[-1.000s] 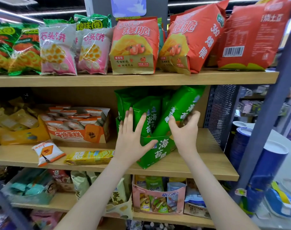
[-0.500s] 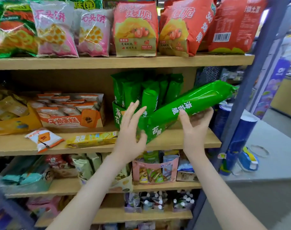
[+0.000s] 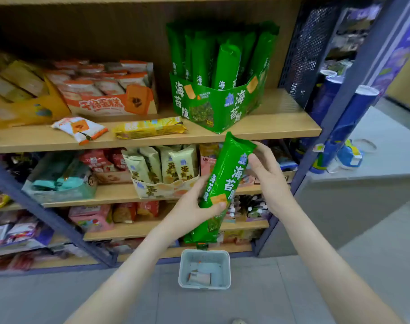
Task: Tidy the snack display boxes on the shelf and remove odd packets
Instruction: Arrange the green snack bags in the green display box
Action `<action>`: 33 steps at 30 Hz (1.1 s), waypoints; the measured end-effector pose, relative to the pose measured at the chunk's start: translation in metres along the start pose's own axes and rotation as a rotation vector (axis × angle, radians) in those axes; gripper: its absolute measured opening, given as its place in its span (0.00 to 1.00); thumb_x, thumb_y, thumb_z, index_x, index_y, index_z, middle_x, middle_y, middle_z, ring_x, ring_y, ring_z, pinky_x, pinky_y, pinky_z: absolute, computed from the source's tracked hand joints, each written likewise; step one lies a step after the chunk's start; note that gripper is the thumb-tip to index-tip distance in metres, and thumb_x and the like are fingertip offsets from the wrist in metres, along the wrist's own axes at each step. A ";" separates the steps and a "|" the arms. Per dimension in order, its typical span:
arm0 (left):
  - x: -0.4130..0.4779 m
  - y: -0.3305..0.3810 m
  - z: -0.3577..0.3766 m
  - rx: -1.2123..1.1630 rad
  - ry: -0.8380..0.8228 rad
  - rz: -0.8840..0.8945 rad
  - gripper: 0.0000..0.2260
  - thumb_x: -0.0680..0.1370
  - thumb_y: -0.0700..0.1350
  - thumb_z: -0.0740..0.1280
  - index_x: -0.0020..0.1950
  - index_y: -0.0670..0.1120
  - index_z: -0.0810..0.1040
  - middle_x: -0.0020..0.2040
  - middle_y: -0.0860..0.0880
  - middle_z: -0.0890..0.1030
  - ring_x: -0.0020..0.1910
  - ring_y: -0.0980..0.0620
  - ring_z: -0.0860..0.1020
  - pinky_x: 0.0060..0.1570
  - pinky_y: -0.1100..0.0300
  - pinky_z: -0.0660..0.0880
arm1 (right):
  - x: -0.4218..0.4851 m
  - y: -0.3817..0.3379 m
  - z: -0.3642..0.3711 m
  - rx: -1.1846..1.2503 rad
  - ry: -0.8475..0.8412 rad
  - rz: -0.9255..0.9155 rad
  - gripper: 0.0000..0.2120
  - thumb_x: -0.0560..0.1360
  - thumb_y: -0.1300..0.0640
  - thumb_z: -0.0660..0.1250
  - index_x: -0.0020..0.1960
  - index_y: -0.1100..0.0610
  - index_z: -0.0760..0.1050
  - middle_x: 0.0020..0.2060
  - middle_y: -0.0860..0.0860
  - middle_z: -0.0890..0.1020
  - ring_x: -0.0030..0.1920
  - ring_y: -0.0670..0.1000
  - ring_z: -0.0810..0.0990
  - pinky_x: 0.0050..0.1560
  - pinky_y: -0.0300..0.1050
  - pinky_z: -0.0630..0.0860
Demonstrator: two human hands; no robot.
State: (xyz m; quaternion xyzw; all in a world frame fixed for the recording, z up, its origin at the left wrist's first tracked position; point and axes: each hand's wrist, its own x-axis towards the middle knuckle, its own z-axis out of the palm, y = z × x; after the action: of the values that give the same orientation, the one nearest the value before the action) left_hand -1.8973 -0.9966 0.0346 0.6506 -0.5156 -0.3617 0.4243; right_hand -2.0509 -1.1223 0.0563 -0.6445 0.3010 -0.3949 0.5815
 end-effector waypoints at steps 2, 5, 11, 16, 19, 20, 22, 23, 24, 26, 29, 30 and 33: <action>-0.013 -0.010 -0.001 -0.075 -0.033 -0.058 0.27 0.76 0.46 0.72 0.64 0.67 0.61 0.59 0.69 0.74 0.52 0.75 0.74 0.53 0.69 0.74 | -0.004 0.005 -0.004 -0.030 -0.048 0.068 0.19 0.72 0.40 0.64 0.62 0.43 0.73 0.63 0.45 0.77 0.63 0.45 0.75 0.64 0.46 0.72; -0.026 -0.019 -0.003 -0.089 -0.084 -0.135 0.26 0.76 0.45 0.72 0.63 0.68 0.63 0.61 0.65 0.75 0.55 0.71 0.76 0.58 0.63 0.75 | -0.006 0.004 0.000 -0.012 -0.110 0.071 0.07 0.77 0.51 0.65 0.54 0.47 0.78 0.51 0.43 0.82 0.53 0.41 0.80 0.53 0.36 0.75; -0.043 -0.030 -0.001 -0.157 -0.153 -0.226 0.29 0.77 0.42 0.71 0.73 0.56 0.63 0.65 0.55 0.76 0.61 0.58 0.77 0.61 0.54 0.76 | -0.004 0.005 0.007 -0.123 -0.242 0.112 0.08 0.78 0.60 0.66 0.42 0.52 0.79 0.37 0.42 0.82 0.41 0.42 0.79 0.46 0.36 0.72; -0.050 -0.037 -0.007 -0.126 -0.213 -0.275 0.31 0.78 0.44 0.70 0.76 0.56 0.60 0.67 0.56 0.75 0.62 0.60 0.76 0.59 0.60 0.76 | 0.001 0.007 0.005 -0.057 -0.303 0.205 0.11 0.78 0.61 0.65 0.36 0.56 0.76 0.33 0.46 0.80 0.37 0.45 0.77 0.44 0.43 0.68; -0.048 -0.035 -0.013 -0.063 -0.193 -0.272 0.31 0.76 0.52 0.71 0.75 0.60 0.60 0.69 0.61 0.72 0.64 0.64 0.73 0.63 0.60 0.73 | 0.006 0.009 0.011 -0.029 -0.254 0.220 0.11 0.78 0.59 0.66 0.37 0.57 0.76 0.33 0.46 0.80 0.37 0.45 0.77 0.47 0.44 0.68; -0.046 -0.034 -0.014 -0.005 -0.171 -0.262 0.30 0.76 0.54 0.71 0.74 0.61 0.62 0.70 0.62 0.71 0.66 0.63 0.72 0.66 0.57 0.71 | 0.007 0.009 0.014 -0.010 -0.214 0.222 0.11 0.78 0.59 0.66 0.36 0.57 0.75 0.33 0.46 0.80 0.37 0.44 0.78 0.47 0.44 0.68; -0.043 -0.027 -0.012 0.122 -0.074 -0.221 0.28 0.76 0.56 0.71 0.72 0.64 0.62 0.69 0.62 0.70 0.66 0.62 0.70 0.68 0.56 0.68 | 0.012 0.007 0.017 -0.011 -0.133 0.205 0.13 0.78 0.59 0.65 0.35 0.57 0.73 0.31 0.45 0.79 0.35 0.41 0.77 0.44 0.40 0.69; -0.041 -0.024 -0.009 0.184 -0.009 -0.200 0.28 0.75 0.56 0.71 0.72 0.64 0.62 0.68 0.61 0.70 0.66 0.60 0.70 0.67 0.58 0.68 | 0.014 0.007 0.018 -0.023 -0.108 0.189 0.13 0.79 0.59 0.65 0.35 0.57 0.72 0.31 0.45 0.79 0.33 0.40 0.77 0.42 0.39 0.69; -0.038 -0.019 -0.005 0.268 0.042 -0.183 0.30 0.74 0.58 0.71 0.73 0.63 0.61 0.68 0.59 0.71 0.66 0.57 0.70 0.65 0.57 0.68 | 0.014 0.006 0.020 -0.026 -0.093 0.175 0.13 0.79 0.58 0.65 0.35 0.56 0.72 0.31 0.45 0.78 0.33 0.41 0.76 0.40 0.38 0.69; -0.031 -0.011 0.006 0.533 0.125 -0.148 0.35 0.72 0.63 0.70 0.74 0.58 0.59 0.67 0.56 0.73 0.64 0.52 0.74 0.59 0.55 0.73 | 0.016 0.003 0.024 -0.017 -0.056 0.165 0.13 0.78 0.58 0.65 0.35 0.56 0.72 0.32 0.48 0.77 0.34 0.45 0.74 0.37 0.38 0.68; -0.019 -0.009 0.018 0.709 0.247 -0.116 0.32 0.73 0.61 0.69 0.72 0.52 0.61 0.58 0.51 0.78 0.52 0.48 0.79 0.45 0.56 0.76 | 0.020 0.002 0.027 0.020 -0.014 0.121 0.09 0.79 0.57 0.65 0.40 0.55 0.75 0.36 0.49 0.77 0.38 0.49 0.73 0.38 0.44 0.67; -0.014 -0.009 0.018 0.634 0.282 -0.123 0.30 0.74 0.59 0.69 0.70 0.51 0.62 0.55 0.51 0.79 0.50 0.49 0.79 0.43 0.57 0.76 | 0.021 0.002 0.027 0.076 -0.046 0.096 0.04 0.78 0.56 0.66 0.46 0.54 0.77 0.41 0.48 0.79 0.41 0.49 0.75 0.40 0.45 0.69; -0.001 -0.003 0.015 0.219 0.479 -0.169 0.22 0.74 0.54 0.71 0.63 0.50 0.69 0.49 0.55 0.78 0.47 0.54 0.78 0.37 0.67 0.72 | 0.018 0.010 0.020 -0.012 -0.298 0.075 0.29 0.72 0.44 0.70 0.69 0.47 0.65 0.64 0.47 0.74 0.61 0.46 0.75 0.57 0.45 0.74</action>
State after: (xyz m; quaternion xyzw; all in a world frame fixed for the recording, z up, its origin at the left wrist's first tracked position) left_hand -1.9102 -0.9976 0.0260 0.8002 -0.3804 -0.1738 0.4298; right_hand -2.0239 -1.1288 0.0490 -0.6878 0.2374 -0.2712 0.6302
